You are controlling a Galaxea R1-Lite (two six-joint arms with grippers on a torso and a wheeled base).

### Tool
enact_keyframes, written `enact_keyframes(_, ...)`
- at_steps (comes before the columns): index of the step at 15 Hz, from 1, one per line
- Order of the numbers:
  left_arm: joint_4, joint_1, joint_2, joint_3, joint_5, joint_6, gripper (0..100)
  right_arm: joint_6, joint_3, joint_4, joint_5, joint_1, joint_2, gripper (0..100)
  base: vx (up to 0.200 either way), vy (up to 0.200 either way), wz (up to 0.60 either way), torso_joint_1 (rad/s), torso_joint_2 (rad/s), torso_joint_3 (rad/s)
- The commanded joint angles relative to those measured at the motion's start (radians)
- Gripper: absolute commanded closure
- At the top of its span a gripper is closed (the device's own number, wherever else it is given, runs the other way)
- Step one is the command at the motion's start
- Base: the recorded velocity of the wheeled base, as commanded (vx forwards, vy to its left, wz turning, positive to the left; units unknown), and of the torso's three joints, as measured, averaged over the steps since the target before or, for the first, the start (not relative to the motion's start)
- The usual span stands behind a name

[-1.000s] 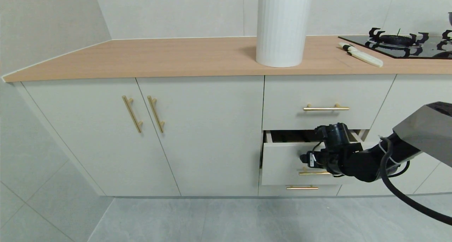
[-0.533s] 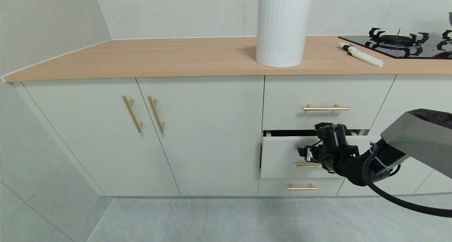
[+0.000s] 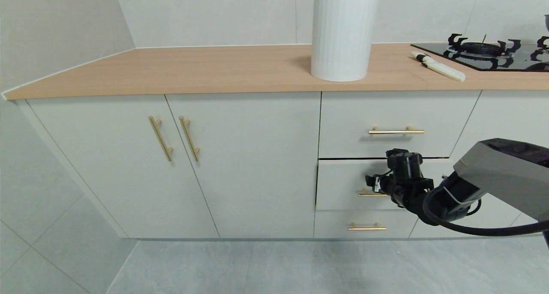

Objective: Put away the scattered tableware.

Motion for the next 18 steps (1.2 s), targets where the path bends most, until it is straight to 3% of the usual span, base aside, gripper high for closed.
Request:
enact_keyframes(1,0.0,0.0,0.0,0.0,0.0,0.0,0,0.001,-0.027,-0.001,-0.006,-0.013,0.026,0,0.0,0.0,0.0,0.0,0.0,0.0)
enact_keyframes(11,0.0,0.0,0.0,0.0,0.0,0.0,0,0.018,-0.116,-0.053,-0.06,-0.036,0.084,0,0.0,0.0,0.0,0.0,0.0,0.0)
enact_keyframes(18,0.0,0.0,0.0,0.0,0.0,0.0,0,0.008,0.087,0.019,-0.015,-0.024,-0.141,0,0.0,0.0,0.0,0.0,0.0,0.0)
